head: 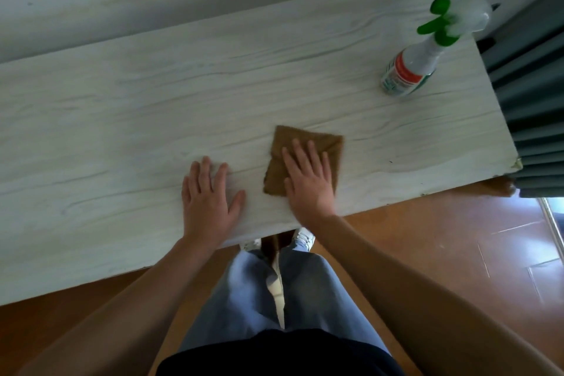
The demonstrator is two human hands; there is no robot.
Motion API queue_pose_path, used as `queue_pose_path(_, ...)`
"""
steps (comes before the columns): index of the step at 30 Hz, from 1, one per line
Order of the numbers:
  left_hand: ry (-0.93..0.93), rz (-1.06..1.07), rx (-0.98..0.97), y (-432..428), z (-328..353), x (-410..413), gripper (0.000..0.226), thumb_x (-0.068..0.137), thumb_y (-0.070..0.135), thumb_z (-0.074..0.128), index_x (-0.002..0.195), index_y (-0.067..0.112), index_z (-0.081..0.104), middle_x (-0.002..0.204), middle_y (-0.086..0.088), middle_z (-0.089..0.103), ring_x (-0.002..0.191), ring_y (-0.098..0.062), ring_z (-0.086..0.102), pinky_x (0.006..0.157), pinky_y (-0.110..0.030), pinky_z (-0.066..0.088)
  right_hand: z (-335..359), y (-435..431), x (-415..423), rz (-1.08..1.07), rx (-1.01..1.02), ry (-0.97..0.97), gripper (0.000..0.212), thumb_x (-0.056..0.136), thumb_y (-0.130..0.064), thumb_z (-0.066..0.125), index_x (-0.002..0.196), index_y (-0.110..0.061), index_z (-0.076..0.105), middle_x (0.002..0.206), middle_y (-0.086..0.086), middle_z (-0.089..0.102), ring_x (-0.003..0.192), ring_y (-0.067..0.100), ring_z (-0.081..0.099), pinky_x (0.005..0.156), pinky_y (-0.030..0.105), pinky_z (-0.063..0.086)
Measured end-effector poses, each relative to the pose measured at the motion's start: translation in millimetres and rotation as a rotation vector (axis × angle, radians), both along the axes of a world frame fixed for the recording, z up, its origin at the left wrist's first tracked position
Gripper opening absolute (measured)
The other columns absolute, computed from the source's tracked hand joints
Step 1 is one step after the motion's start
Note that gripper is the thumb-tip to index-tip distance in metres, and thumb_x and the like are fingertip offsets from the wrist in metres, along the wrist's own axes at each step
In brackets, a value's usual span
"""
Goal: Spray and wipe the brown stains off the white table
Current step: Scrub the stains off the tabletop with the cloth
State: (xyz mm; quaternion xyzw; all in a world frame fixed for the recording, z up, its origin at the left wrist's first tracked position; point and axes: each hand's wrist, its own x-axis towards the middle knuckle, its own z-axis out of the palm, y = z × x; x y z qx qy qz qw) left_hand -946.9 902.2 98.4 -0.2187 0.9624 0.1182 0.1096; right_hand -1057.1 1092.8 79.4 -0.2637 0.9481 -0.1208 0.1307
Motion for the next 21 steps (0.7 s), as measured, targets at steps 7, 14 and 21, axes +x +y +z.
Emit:
queue_pose_path(7,0.041,-0.028,0.010,-4.7,-4.5,5.3,0.072,0.096,0.060,0.037,0.152,0.014,0.039,0.164,-0.021,0.026,0.152,-0.041,0.019,0.120,-0.058,0.022,-0.1,-13.4,23.1,0.096,-0.034,-0.031,0.061,0.098,-0.033,0.042,0.157,-0.025,0.027,0.167,-0.003,0.018,0.155,0.022,0.005,0.126,0.045,0.003)
queue_pose_path(14,0.066,0.022,0.048,2.8,-4.2,-0.1,0.067,0.095,0.049,0.050,0.147,0.008,0.044,0.161,-0.027,0.028,0.150,-0.047,0.021,0.119,-0.062,0.021,-2.2,-10.9,20.2,0.103,-0.032,-0.005,0.062,0.097,-0.036,0.044,0.157,-0.026,0.029,0.166,-0.003,0.021,0.154,0.022,0.012,0.126,0.045,0.008)
queue_pose_path(21,0.098,0.007,0.081,11.7,4.5,-9.4,0.061,0.096,0.039,0.062,0.146,0.007,0.045,0.160,-0.023,0.031,0.150,-0.041,0.025,0.117,-0.060,0.029,-2.6,5.6,9.7,0.049,-0.088,-0.010,0.060,0.098,-0.038,0.043,0.156,-0.025,0.031,0.164,-0.002,0.026,0.154,0.020,0.014,0.125,0.044,0.012)
